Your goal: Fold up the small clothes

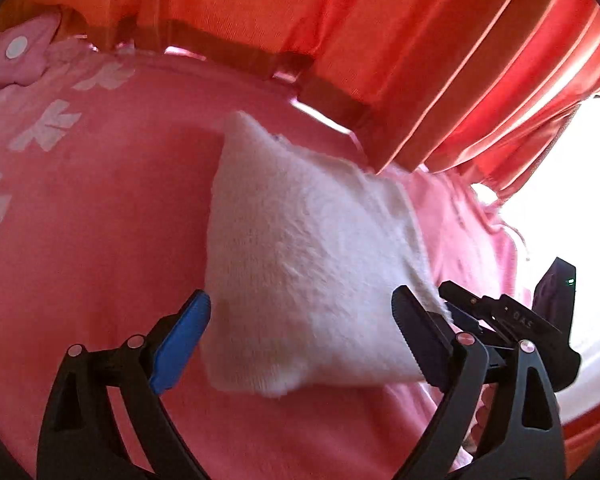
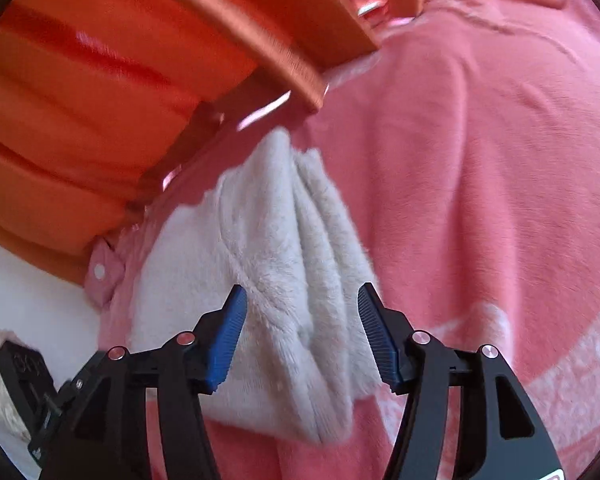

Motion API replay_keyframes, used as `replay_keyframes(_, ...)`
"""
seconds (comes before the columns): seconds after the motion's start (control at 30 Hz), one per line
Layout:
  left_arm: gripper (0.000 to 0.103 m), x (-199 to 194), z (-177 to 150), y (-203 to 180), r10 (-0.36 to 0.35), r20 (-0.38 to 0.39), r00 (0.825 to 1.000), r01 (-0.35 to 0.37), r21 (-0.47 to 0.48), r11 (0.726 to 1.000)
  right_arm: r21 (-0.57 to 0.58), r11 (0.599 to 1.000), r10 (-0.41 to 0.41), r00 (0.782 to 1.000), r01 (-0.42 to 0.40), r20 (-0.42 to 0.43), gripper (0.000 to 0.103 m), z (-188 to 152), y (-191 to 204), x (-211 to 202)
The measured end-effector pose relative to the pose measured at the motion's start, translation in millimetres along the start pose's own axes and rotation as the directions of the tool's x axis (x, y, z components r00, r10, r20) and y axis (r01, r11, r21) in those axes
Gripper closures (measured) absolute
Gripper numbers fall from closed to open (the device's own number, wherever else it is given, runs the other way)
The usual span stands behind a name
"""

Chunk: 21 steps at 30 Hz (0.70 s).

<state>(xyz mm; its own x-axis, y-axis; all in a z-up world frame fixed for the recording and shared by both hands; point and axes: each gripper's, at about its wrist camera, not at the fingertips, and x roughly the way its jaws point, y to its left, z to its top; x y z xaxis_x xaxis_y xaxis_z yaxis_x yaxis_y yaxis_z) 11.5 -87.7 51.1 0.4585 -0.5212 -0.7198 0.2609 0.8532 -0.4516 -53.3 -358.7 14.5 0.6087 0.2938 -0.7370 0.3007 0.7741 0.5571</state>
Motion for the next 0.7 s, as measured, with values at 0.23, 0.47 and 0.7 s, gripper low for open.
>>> replay_keyframes(0.23, 0.014, 21.8, -5.2, 4.0, 0.078, -0.029, 0.997, -0.078, 0.010, 0.997, -0.151, 0.989, 0.000, 0.998, 0.009, 0.059, 0.088, 20.4, 33.2, -1.3)
replay_keyframes(0.47, 0.012, 32.0, -7.4, -2.3, 0.132, -0.034, 0.991, -0.130, 0.063, 0.989, -0.175, 0.979, -0.106, 0.994, 0.105, 0.005, 0.086, 14.0, 16.2, 33.2)
replay_keyframes(0.7, 0.009, 34.5, -4.7, -2.5, 0.147, -0.042, 0.988, -0.145, 0.050, 0.988, -0.055, 0.986, -0.153, 0.985, 0.158, 0.086, 0.031, 9.1, 7.2, 9.3)
